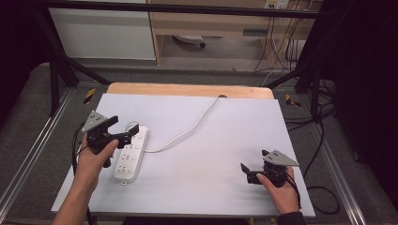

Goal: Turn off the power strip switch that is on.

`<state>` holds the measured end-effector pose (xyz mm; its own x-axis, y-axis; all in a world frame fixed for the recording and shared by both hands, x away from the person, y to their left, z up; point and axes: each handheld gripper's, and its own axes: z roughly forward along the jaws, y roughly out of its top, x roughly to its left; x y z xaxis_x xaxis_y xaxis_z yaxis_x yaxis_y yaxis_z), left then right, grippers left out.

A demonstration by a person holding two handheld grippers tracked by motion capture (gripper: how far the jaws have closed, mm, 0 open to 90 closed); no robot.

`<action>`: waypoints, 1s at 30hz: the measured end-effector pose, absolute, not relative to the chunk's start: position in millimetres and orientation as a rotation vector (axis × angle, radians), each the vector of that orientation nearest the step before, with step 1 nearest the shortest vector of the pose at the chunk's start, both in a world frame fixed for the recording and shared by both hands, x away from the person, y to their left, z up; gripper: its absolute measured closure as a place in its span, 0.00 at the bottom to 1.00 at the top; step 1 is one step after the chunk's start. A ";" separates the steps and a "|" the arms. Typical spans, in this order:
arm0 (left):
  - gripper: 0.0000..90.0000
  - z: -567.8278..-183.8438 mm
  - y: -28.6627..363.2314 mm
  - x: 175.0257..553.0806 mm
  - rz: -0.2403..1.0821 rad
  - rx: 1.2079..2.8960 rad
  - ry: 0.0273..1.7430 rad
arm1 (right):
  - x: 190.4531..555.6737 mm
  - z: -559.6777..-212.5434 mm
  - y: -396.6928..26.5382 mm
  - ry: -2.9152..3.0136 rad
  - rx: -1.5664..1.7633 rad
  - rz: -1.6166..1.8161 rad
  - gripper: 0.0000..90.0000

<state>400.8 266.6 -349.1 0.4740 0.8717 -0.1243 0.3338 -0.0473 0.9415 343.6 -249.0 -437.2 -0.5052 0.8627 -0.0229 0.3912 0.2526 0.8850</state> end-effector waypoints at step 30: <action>0.10 -376.3 264.7 410.4 0.620 1.686 1.076 | 344.9 -437.9 -251.0 2.009 1.189 1.170 0.03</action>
<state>410.4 264.7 -376.3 0.4726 0.8769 -0.0880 0.3642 -0.1034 0.9256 344.9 -251.0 -437.9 -0.4763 0.8793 -0.0088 0.4259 0.2394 0.8725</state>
